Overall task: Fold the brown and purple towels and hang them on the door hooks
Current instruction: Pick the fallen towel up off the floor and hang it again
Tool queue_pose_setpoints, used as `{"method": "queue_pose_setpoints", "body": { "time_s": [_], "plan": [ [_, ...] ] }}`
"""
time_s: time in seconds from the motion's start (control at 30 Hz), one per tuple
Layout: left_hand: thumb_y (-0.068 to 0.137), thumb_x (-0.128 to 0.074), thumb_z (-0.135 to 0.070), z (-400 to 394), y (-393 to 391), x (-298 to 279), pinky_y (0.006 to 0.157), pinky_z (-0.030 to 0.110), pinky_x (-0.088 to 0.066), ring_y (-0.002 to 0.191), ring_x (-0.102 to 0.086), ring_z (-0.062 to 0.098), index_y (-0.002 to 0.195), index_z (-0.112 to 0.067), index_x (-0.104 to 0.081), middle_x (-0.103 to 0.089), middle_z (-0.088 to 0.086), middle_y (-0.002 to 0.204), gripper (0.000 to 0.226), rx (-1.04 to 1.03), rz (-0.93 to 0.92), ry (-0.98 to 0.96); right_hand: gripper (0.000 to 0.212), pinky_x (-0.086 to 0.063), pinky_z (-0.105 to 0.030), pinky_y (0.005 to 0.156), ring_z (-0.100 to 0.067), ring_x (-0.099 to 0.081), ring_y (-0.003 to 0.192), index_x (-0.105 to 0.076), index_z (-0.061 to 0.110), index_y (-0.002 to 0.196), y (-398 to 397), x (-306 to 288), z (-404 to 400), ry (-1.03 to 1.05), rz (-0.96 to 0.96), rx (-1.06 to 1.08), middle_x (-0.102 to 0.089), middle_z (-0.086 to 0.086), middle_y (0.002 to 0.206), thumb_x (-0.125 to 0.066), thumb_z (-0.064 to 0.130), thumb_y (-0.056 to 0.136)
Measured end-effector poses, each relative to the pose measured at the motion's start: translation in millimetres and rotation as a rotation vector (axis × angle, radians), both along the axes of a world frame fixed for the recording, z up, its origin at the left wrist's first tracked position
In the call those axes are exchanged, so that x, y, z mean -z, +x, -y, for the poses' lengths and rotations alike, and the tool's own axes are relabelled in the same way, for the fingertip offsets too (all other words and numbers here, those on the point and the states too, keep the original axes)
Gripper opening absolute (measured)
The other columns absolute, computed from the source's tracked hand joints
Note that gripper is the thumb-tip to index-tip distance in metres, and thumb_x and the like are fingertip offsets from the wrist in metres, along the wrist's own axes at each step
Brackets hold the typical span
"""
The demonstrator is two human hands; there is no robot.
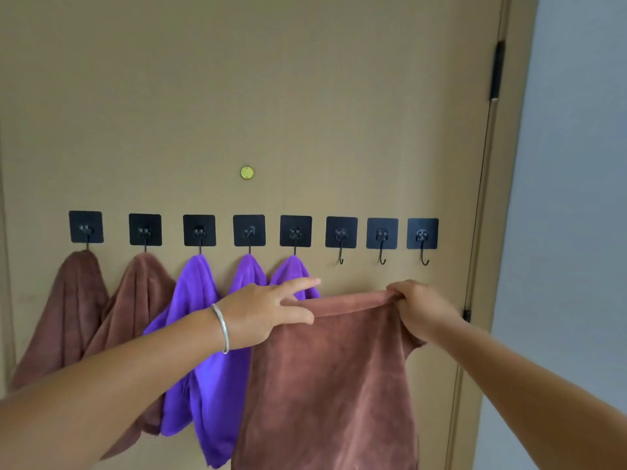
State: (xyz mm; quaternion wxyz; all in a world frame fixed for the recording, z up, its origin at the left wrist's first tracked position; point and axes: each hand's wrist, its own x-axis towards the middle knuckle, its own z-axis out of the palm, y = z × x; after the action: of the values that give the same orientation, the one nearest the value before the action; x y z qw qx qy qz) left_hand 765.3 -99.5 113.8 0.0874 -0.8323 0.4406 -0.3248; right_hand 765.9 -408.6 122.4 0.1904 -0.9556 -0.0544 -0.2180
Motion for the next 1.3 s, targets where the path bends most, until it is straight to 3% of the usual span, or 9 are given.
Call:
{"method": "queue_pose_setpoints", "body": {
  "time_s": [0.1, 0.23, 0.33, 0.43, 0.63, 0.87, 0.97, 1.13, 1.3],
  "plan": [
    [0.063, -0.057, 0.010, 0, 18, -14, 0.051, 0.016, -0.028, 0.074, -0.052, 0.012, 0.100, -0.038, -0.064, -0.052, -0.008, 0.137, 0.061, -0.065, 0.037, -0.019, 0.045, -0.041, -0.026, 0.084, -0.018, -0.054, 0.105, -0.063, 0.025, 0.123, 11, -16, -4, 0.063, 0.158, -0.021, -0.057, 0.003, 0.120, -0.035, 0.006, 0.094],
    [0.081, -0.038, 0.007, 15, 34, -38, 0.078, 0.032, -0.044, 0.112, -0.055, 0.022, 0.134, -0.036, -0.051, -0.048, -0.009, 0.134, 0.069, -0.270, -0.031, -0.230, 0.032, -0.046, -0.032, 0.076, -0.019, -0.056, 0.095, -0.058, 0.028, 0.115, 20, -40, -8, 0.055, 0.373, -0.052, -0.058, 0.007, 0.106, -0.038, 0.011, 0.096],
    [0.085, -0.037, 0.004, 35, 42, -56, 0.078, 0.036, -0.046, 0.102, -0.055, 0.023, 0.140, -0.036, -0.042, -0.045, -0.005, 0.125, 0.069, -0.422, -0.072, -0.300, 0.030, -0.039, -0.034, 0.059, -0.021, -0.049, 0.081, -0.043, 0.026, 0.099, 25, -57, -10, -0.202, 0.451, -0.061, -0.051, 0.005, 0.096, -0.038, -0.001, 0.086],
    [0.085, -0.039, 0.001, 51, 56, -66, 0.067, 0.038, -0.043, 0.092, -0.057, 0.028, 0.143, -0.039, -0.033, -0.042, 0.001, 0.116, 0.071, -0.520, -0.044, -0.276, 0.035, -0.035, -0.032, 0.057, -0.025, -0.053, 0.086, -0.048, 0.024, 0.102, 39, -67, -8, -0.556, 0.474, -0.178, -0.051, -0.001, 0.103, -0.050, -0.003, 0.079],
    [0.094, -0.038, -0.007, 77, 72, -56, 0.068, 0.036, -0.033, 0.101, -0.055, 0.030, 0.140, -0.027, -0.035, -0.045, 0.008, 0.124, 0.050, -0.683, 0.020, -0.181, 0.043, -0.036, -0.036, 0.067, -0.028, -0.051, 0.108, -0.037, 0.015, 0.136, 64, -63, -28, -0.739, 0.335, 0.036, -0.047, -0.009, 0.124, -0.040, 0.003, 0.094],
    [0.097, -0.032, -0.013, 105, 74, -44, 0.090, 0.042, -0.033, 0.113, -0.046, 0.029, 0.132, -0.019, -0.047, -0.054, 0.006, 0.126, 0.039, -0.813, 0.109, 0.010, 0.036, -0.038, -0.037, 0.095, -0.030, -0.052, 0.115, -0.043, 0.007, 0.134, 75, -26, -48, -0.691, 0.245, 0.142, -0.055, -0.012, 0.129, -0.034, 0.011, 0.099],
    [0.097, -0.036, -0.016, 120, 73, -27, 0.096, 0.042, -0.033, 0.120, -0.042, 0.029, 0.130, -0.021, -0.051, -0.054, 0.005, 0.129, 0.037, -0.783, -0.046, -0.031, 0.033, -0.039, -0.037, 0.095, -0.028, -0.050, 0.116, -0.048, 0.012, 0.129, 72, -14, -56, -0.561, 0.149, 0.109, -0.055, -0.008, 0.127, -0.036, 0.011, 0.098],
    [0.089, -0.048, -0.019, 120, 73, -6, 0.097, 0.033, -0.045, 0.113, -0.054, 0.028, 0.124, -0.020, -0.054, -0.041, 0.005, 0.136, 0.036, -0.612, -0.612, -0.409, 0.037, -0.038, -0.038, 0.095, -0.028, -0.042, 0.120, -0.049, 0.020, 0.131, 67, 1, -59, -0.463, 0.101, 0.085, -0.045, -0.007, 0.131, -0.040, 0.020, 0.096],
    [0.094, -0.042, -0.024, 113, 51, -14, 0.099, 0.036, -0.043, 0.118, -0.051, 0.034, 0.124, -0.007, -0.053, -0.045, 0.013, 0.135, 0.035, -0.691, -0.736, -0.288, 0.040, -0.034, -0.043, 0.097, -0.031, -0.038, 0.121, -0.054, 0.019, 0.130, 56, 10, -50, -0.695, -0.042, 0.182, -0.039, -0.012, 0.135, -0.044, 0.028, 0.092]
  ]
}}
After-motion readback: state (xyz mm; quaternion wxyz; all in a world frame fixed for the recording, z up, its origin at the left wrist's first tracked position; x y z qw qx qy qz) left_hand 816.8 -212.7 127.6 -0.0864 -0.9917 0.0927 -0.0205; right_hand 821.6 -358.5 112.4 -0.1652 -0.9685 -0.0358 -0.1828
